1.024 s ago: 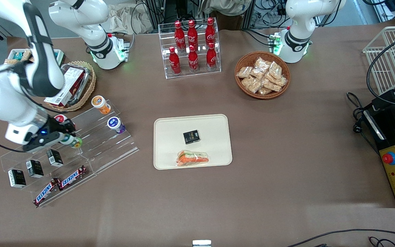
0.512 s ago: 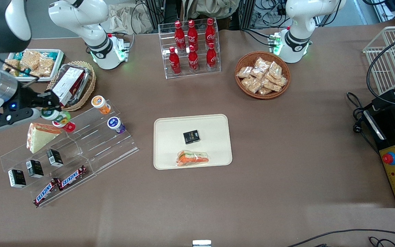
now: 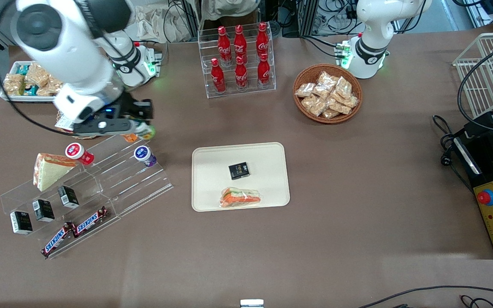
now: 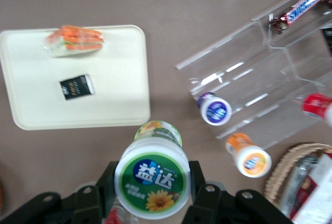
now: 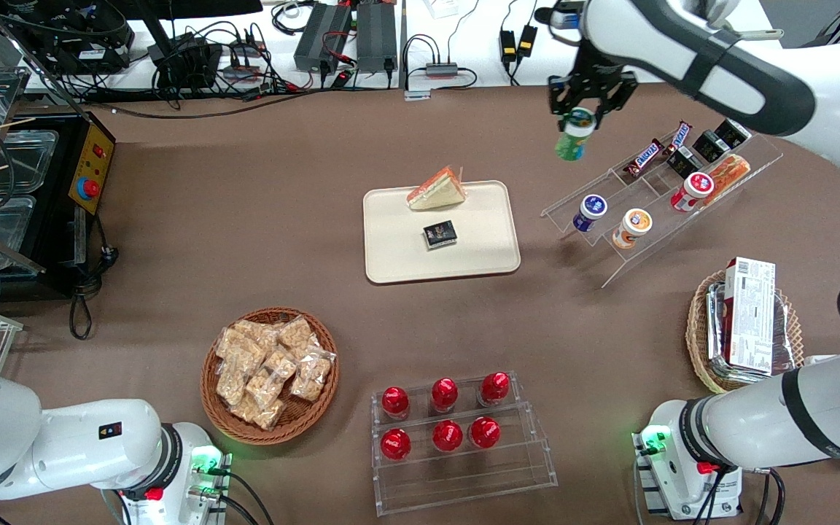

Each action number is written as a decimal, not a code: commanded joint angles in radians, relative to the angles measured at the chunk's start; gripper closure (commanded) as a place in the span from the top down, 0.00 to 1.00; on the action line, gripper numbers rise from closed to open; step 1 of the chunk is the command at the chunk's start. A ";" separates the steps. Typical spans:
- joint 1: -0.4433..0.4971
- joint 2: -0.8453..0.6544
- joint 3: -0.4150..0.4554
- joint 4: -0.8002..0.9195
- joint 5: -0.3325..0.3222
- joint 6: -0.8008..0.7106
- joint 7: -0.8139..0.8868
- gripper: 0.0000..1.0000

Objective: Place green gum on tray
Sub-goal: 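Carry the green gum bottle with the right gripper over the white tray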

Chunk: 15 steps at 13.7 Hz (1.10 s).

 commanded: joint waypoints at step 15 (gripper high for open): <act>0.129 0.298 0.005 -0.470 0.001 0.821 0.306 0.94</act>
